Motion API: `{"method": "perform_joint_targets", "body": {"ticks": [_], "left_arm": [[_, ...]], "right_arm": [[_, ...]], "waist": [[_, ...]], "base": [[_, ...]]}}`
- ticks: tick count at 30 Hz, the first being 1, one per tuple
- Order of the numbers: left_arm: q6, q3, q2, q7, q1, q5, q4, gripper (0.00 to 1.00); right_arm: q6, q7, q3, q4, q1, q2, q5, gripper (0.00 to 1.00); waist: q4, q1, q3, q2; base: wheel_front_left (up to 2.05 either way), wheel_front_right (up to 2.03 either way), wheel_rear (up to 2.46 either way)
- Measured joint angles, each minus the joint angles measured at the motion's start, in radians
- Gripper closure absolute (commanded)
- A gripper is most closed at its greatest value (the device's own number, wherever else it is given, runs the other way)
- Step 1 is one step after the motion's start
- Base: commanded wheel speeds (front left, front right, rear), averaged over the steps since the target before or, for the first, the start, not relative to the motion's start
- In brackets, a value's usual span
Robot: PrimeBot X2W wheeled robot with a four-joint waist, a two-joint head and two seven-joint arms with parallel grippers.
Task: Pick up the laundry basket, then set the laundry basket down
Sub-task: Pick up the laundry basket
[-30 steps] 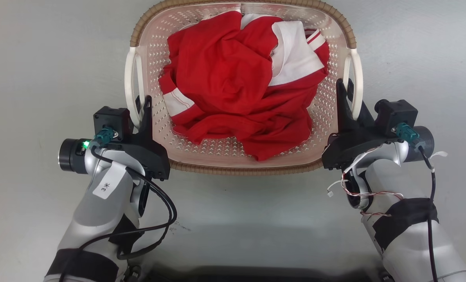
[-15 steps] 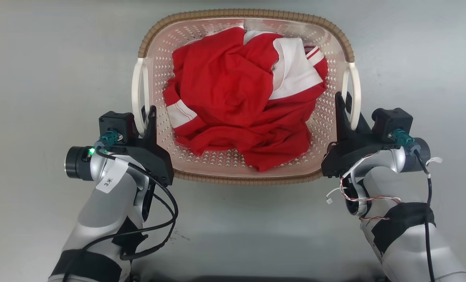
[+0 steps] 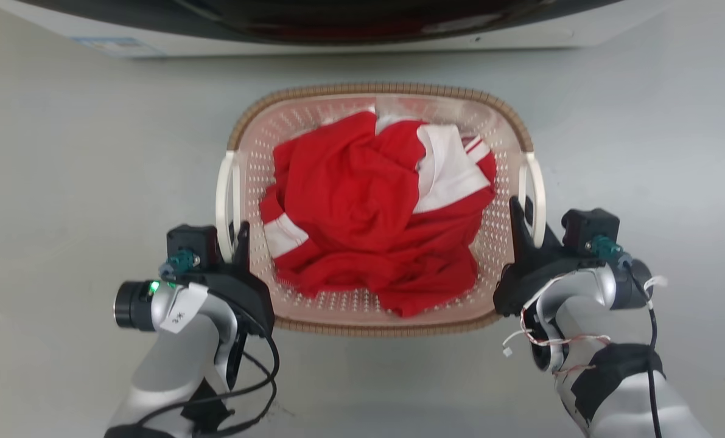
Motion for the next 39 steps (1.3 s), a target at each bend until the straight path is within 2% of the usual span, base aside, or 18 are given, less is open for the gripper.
{"method": "perform_joint_targets", "body": {"ticks": [17,39], "left_arm": [[-0.008,-0.068,0.002,0.003,0.175,-0.103,0.059,1.0],[-0.016,-0.197,0.017,0.098,0.417,-0.167,0.114,1.0]], "right_arm": [[-0.009,0.01,0.183,0.065,0.147,0.001,0.185,1.0],[-0.034,0.134,0.394,0.073,0.352,-0.001,0.421,1.0]], "waist": [[-0.005,-0.0001,-0.248,-0.0001],[-0.023,-0.0001,-0.594,-0.0001]], "base": [[0.0,0.0,0.0],[0.0,0.0,0.0]]}}
